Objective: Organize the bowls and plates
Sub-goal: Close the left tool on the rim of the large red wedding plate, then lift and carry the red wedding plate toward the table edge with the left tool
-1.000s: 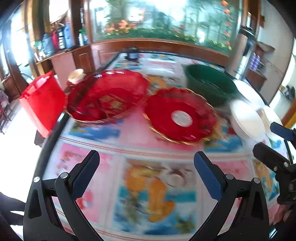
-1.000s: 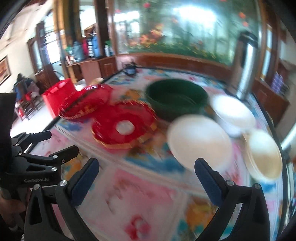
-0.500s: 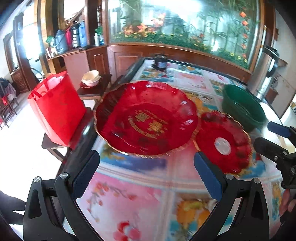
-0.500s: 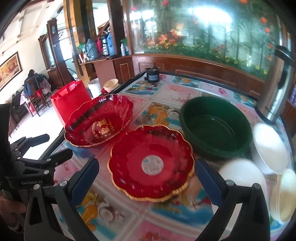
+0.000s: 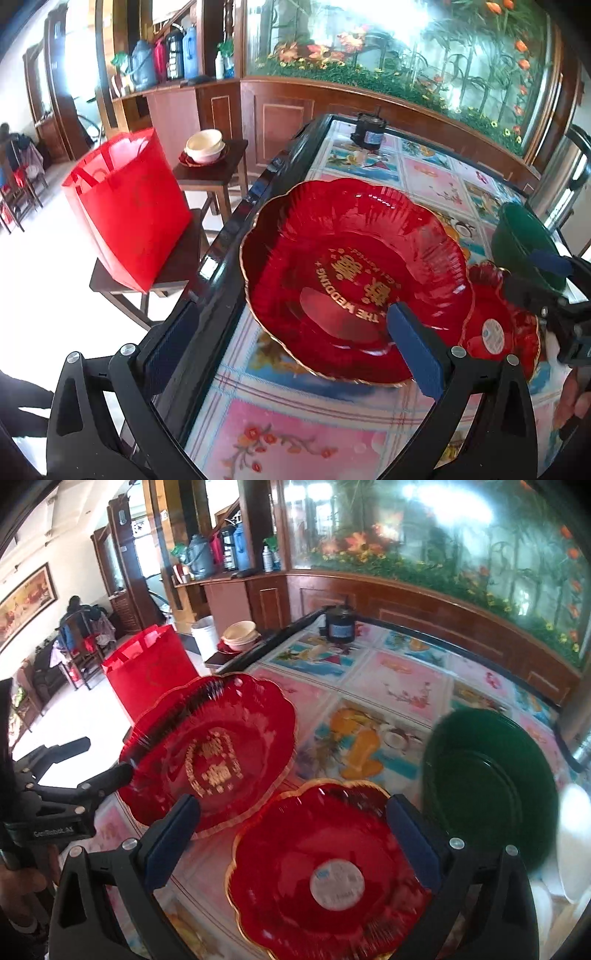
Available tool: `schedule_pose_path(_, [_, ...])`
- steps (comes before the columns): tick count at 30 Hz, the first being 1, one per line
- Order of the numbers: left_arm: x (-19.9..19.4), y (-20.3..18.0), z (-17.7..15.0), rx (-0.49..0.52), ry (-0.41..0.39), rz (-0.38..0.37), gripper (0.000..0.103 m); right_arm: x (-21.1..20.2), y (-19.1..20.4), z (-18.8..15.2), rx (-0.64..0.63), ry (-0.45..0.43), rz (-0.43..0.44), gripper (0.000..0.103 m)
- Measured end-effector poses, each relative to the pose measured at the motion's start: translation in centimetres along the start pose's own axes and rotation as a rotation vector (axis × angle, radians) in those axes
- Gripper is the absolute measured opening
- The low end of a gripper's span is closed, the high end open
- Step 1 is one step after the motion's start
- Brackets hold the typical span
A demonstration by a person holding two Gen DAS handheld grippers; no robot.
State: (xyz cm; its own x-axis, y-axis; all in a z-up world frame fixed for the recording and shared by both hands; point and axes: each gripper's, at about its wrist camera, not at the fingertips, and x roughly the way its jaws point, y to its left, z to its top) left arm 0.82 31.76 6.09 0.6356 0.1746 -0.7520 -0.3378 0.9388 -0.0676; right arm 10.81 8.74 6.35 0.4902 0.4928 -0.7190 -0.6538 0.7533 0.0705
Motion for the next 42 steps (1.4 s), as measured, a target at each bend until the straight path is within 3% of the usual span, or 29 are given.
schedule_pose_path(7, [1.1, 0.6, 1.3, 0.0, 0.005, -0.01, 0.103, 3.3, -1.0, 2.6, 0.039, 0.061, 0.04, 0.095])
schedule_pose_path(11, [0.9, 0.0, 2.0, 0.044, -0.042, 0.034, 0.103, 4.9, -1.9, 3.2, 0.083, 0.101, 0.085, 0.083])
schedule_pose_path(13, [1.6, -0.2, 2.5, 0.055, -0.018, 0.053, 0.102, 5.8, -1.9, 3.3, 0.086, 0.131, 0.088, 0.08])
schedule_pose_path(16, [3.2, -0.1, 3.1, 0.055, 0.037, 0.059, 0.079, 6.6, -1.6, 3.2, 0.084, 0.161, 0.102, 0.062])
schedule_pose_path(18, [4.0, 0.2, 3.3, 0.038, 0.07, 0.046, 0.048, 7.0, -1.5, 3.3, 0.093, 0.173, 0.121, 0.044])
schedule_pose_path(21, [4.7, 0.5, 3.6, 0.037, 0.083, 0.07, 0.039, 6.9, -1.2, 3.7, 0.081, 0.167, 0.135, 0.024])
schedule_pose_path(22, [4.8, 0.7, 3.7, 0.031, 0.086, 0.073, 0.037, 6.9, -1.0, 3.8, 0.072, 0.169, 0.133, 0.024])
schedule_pose_path(24, [5.0, 1.5, 4.0, 0.004, 0.081, 0.087, 0.016, 7.0, -0.8, 3.8, 0.06, 0.174, 0.125, 0.02])
schedule_pose_path(25, [5.1, 2.0, 4.1, -0.015, 0.082, 0.083, 0.014, 7.0, -0.9, 3.8, 0.057, 0.176, 0.117, 0.02])
schedule_pose_path(33, [6.3, 3.6, 4.1, -0.078, 0.137, 0.013, 0.008, 7.3, -1.1, 3.5, 0.065, 0.175, 0.121, 0.017])
schedule_pose_path(42, [5.9, 3.5, 3.7, -0.09, 0.128, 0.023, 0.007, 7.3, -0.7, 3.3, 0.055, 0.17, 0.107, 0.017])
